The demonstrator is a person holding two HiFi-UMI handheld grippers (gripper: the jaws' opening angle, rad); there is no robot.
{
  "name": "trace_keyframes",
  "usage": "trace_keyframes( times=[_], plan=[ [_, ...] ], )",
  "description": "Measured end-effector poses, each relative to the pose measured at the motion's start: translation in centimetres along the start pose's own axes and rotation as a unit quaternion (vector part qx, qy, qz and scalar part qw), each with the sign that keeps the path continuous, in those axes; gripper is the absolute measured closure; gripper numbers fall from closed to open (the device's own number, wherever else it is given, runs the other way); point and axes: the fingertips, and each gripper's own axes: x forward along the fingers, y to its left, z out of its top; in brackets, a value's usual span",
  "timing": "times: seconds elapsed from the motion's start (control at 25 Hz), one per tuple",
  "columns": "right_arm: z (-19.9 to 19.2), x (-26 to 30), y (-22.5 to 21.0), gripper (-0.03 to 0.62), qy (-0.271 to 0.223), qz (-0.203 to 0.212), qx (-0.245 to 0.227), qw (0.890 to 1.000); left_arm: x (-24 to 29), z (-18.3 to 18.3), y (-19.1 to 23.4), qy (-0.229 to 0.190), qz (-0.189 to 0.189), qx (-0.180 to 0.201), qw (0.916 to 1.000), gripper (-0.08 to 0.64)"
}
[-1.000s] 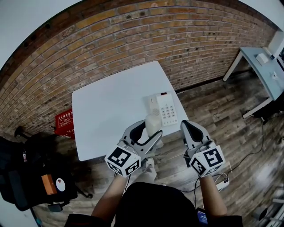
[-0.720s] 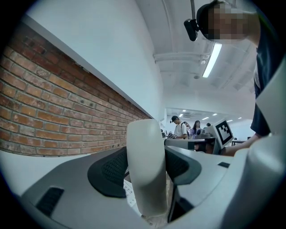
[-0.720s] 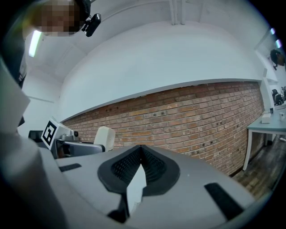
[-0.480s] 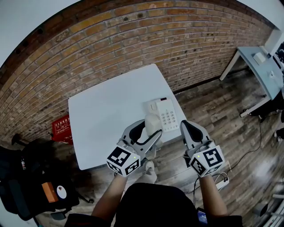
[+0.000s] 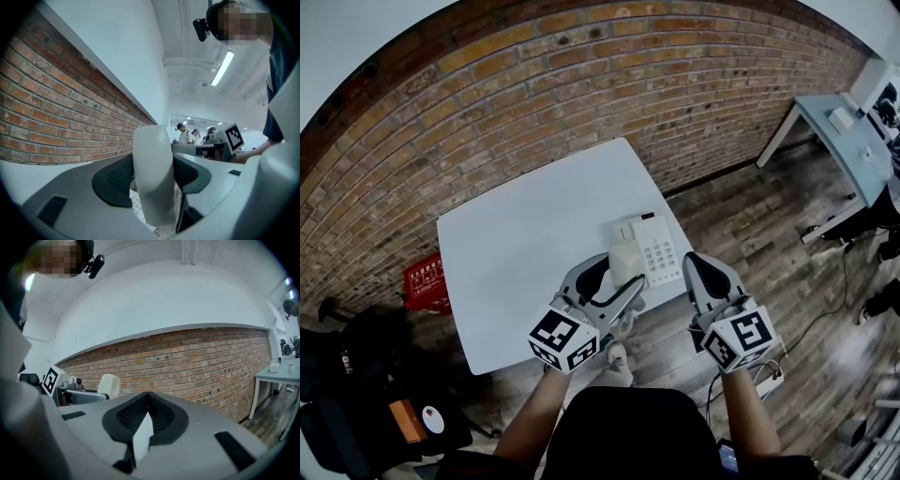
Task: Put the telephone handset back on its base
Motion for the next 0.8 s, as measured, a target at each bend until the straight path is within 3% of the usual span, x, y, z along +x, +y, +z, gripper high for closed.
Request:
trace_keyframes(
  times=[0.8],
  plan=[
    [0.3, 2.6, 0.1, 0.580, 0.009, -0.004, -0.013, 1.000, 0.5, 0.1, 2.9, -0.002, -0.005, -0.009, 0.9999, 0.305]
  ],
)
